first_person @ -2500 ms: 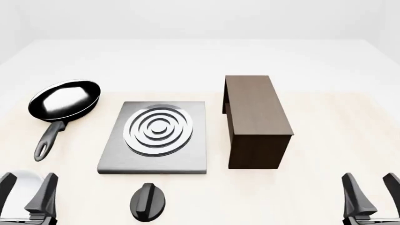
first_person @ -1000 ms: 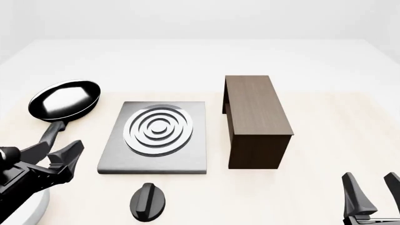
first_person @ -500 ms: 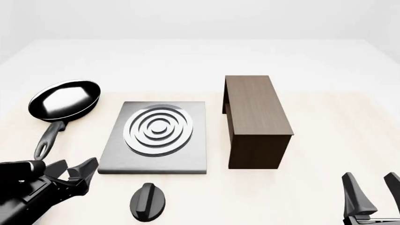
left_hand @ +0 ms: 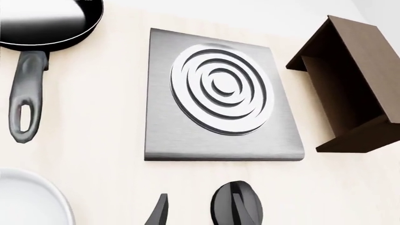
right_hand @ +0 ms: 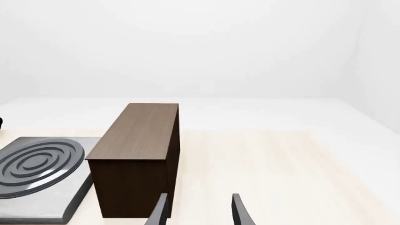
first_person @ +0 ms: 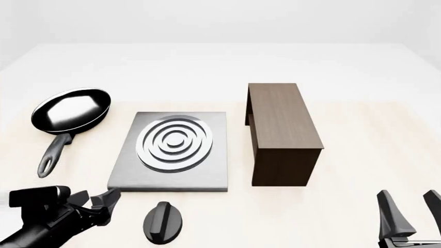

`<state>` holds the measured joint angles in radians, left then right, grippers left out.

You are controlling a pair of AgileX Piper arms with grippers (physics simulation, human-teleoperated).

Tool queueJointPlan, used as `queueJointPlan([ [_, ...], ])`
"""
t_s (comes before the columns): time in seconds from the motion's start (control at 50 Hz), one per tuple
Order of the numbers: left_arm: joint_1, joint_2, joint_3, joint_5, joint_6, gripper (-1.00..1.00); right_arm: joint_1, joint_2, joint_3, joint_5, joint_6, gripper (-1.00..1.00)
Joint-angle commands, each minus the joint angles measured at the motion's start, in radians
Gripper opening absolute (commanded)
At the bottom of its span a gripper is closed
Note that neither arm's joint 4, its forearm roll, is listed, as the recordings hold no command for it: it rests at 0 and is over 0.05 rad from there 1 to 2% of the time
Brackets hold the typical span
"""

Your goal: Turn on the stove.

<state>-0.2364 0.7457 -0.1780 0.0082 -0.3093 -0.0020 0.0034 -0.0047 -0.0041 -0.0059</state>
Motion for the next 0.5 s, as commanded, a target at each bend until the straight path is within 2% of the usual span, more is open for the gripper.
queueJointPlan([
  [0.02,-0.013,0.031,0.040,-0.041,-0.026,1.00,0.000,0.000,0.000,0.000,0.000,1.00],
  [0.12,-0.018,0.033,0.061,-0.052,-0.044,1.00,0.000,0.000,0.000,0.000,0.000,1.00],
  [0.28,-0.039,0.113,0.126,-0.143,-0.069,1.00,0.000,0.000,0.000,0.000,0.000,1.00],
  [0.5,-0.043,0.208,0.158,-0.239,-0.104,1.00,0.000,0.000,0.000,0.000,0.000,1.00],
])
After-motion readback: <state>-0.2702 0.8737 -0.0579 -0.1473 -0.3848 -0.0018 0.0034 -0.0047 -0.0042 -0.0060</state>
